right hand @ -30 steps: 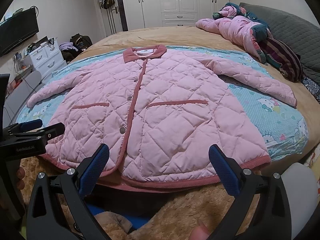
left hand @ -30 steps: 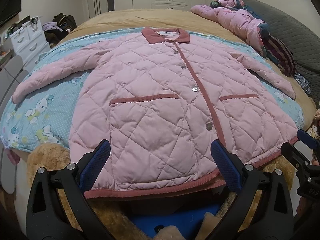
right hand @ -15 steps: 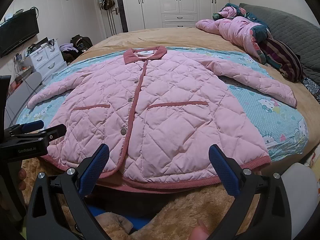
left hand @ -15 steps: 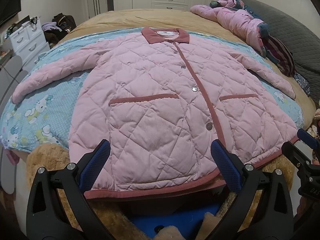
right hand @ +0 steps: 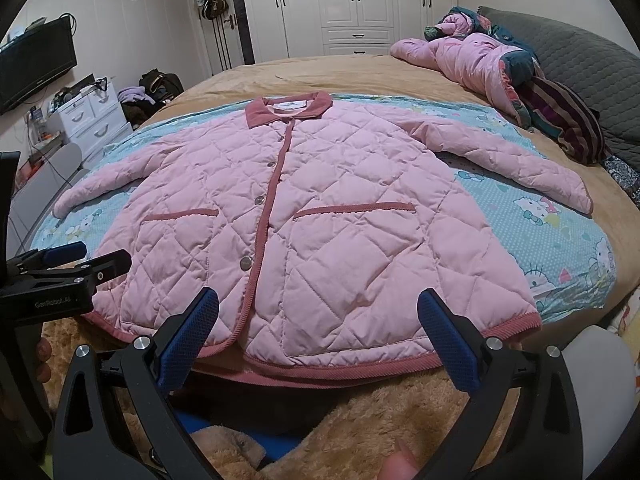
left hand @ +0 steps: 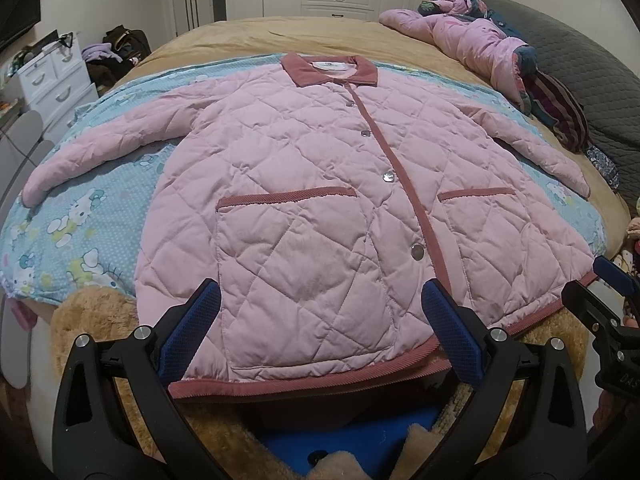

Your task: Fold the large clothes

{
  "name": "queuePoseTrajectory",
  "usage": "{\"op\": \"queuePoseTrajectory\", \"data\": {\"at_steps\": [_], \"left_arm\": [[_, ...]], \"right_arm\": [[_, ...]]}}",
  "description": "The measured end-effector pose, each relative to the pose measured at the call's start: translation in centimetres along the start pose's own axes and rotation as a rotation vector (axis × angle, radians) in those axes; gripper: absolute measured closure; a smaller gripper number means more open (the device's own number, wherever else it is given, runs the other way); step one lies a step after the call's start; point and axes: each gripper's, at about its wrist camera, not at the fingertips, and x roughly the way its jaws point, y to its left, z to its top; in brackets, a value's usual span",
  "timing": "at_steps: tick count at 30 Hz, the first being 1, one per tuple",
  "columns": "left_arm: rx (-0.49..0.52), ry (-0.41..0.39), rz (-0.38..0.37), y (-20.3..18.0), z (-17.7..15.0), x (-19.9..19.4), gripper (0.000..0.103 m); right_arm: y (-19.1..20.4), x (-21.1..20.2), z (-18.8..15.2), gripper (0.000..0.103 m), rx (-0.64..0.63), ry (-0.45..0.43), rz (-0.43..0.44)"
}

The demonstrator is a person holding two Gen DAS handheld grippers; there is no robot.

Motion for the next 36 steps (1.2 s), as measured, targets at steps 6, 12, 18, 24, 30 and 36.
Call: {"op": "queuePoseTrajectory", "data": {"at_steps": [6,12,18,24,30,36], "left_arm": [[0.002,-0.005,-0.003,-0.1,0.2,0.1,0.009],[-0.002,-0.005,-0.012,0.2,0.8,0.4,0.009],[-0.004,-0.016,-0.024,0.4,2.4,1.0,0.009],[0.002,-0.023,-0.036,0.4,4.5,1.8,0.009],[0.003,-0.033,-0.046,0.3,6.9,2.8,0.009],[-0.002,-0.018,-0.056,0.4,8.9,4.1,0.009]], "right_arm": [[-0.1,0.1,0.4,0.004,0.009,-0.008,-0.004],[0.0,0.4,1.2,0.004,0.011,-0.011,-0.01],[0.2,1.3,2.8,0.004,0.0,-0.013,-0.016],[0.2,2.5,4.9,0.004,0.0,-0.02,-0.022],[0.2,3.9,6.9,0.004,-0.002,-0.023,-0.019],[-0.2,5.1,8.5,0.004,0.022,-0.017,-0.009]]}}
